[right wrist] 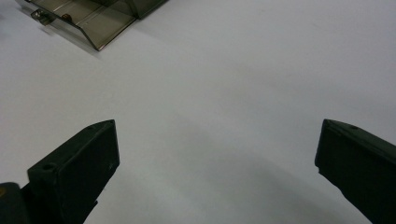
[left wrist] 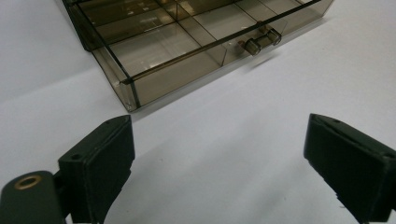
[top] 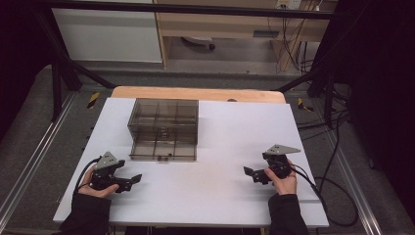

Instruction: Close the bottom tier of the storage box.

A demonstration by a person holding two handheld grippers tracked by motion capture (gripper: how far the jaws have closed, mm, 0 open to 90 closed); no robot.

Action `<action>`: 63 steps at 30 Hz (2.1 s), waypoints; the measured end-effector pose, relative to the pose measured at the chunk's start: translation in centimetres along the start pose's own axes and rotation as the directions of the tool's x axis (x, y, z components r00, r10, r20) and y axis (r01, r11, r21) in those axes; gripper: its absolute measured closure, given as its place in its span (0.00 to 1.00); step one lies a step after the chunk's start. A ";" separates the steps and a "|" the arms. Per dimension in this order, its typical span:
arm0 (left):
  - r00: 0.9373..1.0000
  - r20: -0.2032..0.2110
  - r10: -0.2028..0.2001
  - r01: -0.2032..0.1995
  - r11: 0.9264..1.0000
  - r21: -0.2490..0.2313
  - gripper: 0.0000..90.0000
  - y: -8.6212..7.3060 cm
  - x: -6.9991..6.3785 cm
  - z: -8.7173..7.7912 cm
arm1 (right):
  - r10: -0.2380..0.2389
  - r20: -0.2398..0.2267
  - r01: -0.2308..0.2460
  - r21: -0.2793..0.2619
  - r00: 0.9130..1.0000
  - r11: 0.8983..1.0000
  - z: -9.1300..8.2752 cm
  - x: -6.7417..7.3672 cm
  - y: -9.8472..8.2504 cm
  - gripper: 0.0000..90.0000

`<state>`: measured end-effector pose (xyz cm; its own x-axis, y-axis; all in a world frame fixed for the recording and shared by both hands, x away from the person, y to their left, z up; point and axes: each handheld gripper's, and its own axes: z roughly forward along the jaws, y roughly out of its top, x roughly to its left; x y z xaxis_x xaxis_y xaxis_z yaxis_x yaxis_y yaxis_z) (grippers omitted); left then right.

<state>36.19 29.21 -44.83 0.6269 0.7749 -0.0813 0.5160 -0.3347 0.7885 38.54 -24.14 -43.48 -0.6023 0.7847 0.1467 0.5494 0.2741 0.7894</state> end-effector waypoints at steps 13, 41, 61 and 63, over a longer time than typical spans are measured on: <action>1.000 0.014 0.004 -0.004 1.000 0.007 0.21 0.7 -0.5 -0.1 | 0.013 0.011 -0.013 0.000 1.000 1.000 -1.1 -0.7 -1.6 0.00; 1.000 0.002 0.024 -0.024 0.996 0.082 0.71 2.8 -0.8 1.4 | 0.022 0.005 -0.022 -0.021 1.000 1.000 -1.8 -1.0 -2.0 0.00; 0.999 0.009 0.043 -0.043 0.991 0.123 0.96 4.3 -1.5 3.5 | 0.019 0.004 -0.019 -0.020 1.000 1.000 -1.9 -0.9 -2.1 0.00; 0.999 0.012 0.049 -0.051 0.990 0.130 0.99 4.5 -1.7 3.7 | 0.019 0.005 -0.018 -0.020 1.000 1.000 -1.9 -0.9 -2.1 0.00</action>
<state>39.60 24.45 -43.41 0.6588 0.7507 -0.0498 0.5553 -0.4405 0.7054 36.85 -26.43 -44.11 -0.5890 0.7925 0.1582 0.5485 0.2483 0.7984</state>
